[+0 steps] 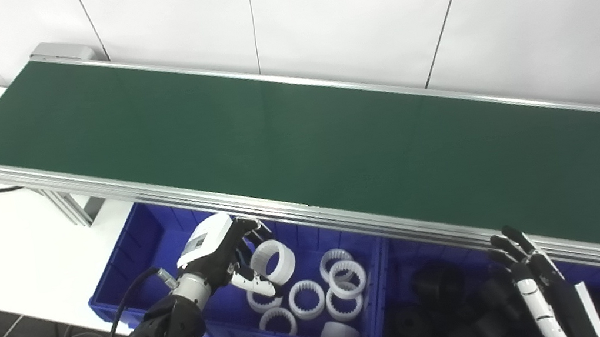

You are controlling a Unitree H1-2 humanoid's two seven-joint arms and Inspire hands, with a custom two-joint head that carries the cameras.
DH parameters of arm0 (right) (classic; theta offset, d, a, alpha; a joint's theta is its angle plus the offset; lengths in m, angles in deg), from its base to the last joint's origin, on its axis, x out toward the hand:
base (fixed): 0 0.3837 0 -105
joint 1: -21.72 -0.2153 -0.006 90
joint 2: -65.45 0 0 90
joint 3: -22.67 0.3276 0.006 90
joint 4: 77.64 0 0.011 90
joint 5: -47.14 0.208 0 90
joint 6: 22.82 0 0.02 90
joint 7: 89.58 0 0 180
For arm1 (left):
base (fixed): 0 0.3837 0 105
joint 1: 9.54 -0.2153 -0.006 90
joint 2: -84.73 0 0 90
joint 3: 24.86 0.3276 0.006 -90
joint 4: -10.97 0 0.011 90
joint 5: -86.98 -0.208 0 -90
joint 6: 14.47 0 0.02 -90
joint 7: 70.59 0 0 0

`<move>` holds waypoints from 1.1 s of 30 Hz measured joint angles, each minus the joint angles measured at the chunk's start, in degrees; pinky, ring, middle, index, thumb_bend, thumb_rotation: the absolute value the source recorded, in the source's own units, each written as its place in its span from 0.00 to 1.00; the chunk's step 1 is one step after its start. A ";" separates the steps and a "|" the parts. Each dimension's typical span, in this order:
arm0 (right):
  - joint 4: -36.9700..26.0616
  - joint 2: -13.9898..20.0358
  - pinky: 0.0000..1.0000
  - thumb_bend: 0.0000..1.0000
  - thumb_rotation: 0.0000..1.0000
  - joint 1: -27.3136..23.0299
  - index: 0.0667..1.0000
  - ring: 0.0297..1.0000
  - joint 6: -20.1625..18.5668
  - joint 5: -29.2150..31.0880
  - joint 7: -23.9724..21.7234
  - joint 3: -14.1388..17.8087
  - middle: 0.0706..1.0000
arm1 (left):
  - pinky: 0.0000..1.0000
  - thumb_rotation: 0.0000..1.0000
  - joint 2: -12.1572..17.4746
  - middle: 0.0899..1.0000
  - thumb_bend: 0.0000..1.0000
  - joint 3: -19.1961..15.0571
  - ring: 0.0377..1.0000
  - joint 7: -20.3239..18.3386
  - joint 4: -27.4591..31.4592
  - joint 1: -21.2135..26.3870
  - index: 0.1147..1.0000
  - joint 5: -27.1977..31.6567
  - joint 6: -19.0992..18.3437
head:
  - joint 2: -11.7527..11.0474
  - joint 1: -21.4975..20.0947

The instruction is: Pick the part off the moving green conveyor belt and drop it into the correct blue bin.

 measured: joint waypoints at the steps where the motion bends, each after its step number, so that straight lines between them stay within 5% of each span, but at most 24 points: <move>1: 0.00 -0.03 0.77 0.46 0.73 0.01 0.88 0.81 0.00 -0.02 0.00 -0.01 0.83 | 0.69 0.46 0.13 0.86 0.75 0.02 0.82 -0.78 0.69 -0.08 0.83 0.17 -0.69 | 0.00 -0.09; 7: 0.00 -0.30 0.77 0.46 0.73 0.00 0.89 0.82 0.00 -0.16 0.01 -0.15 0.84 | 0.74 0.71 0.26 0.92 0.76 0.06 0.88 -4.43 3.60 -0.38 0.92 0.24 -4.38 | -0.18 -0.26; 21: 0.11 -0.31 0.76 0.45 0.73 0.01 0.89 0.81 0.01 -0.39 0.03 -0.23 0.84 | 0.66 0.74 1.25 0.84 0.75 0.59 0.78 -5.08 4.99 -0.61 0.85 -0.63 -6.16 | -0.96 -0.88; 29: 1.61 -0.89 0.77 0.44 0.71 -0.10 0.89 0.81 0.04 -0.49 0.08 -0.33 0.84 | 0.61 0.75 -2.03 0.75 0.73 -2.60 0.69 4.31 4.60 -1.70 0.78 9.53 8.32 | -3.07 -2.63; 33: 2.11 -1.05 0.76 0.44 0.71 -0.04 0.89 0.81 0.11 -1.05 0.09 -0.50 0.84 | 0.66 0.72 -5.64 0.77 0.75 -2.29 0.72 5.13 4.74 -1.43 0.79 17.74 13.87 | -4.39 -4.30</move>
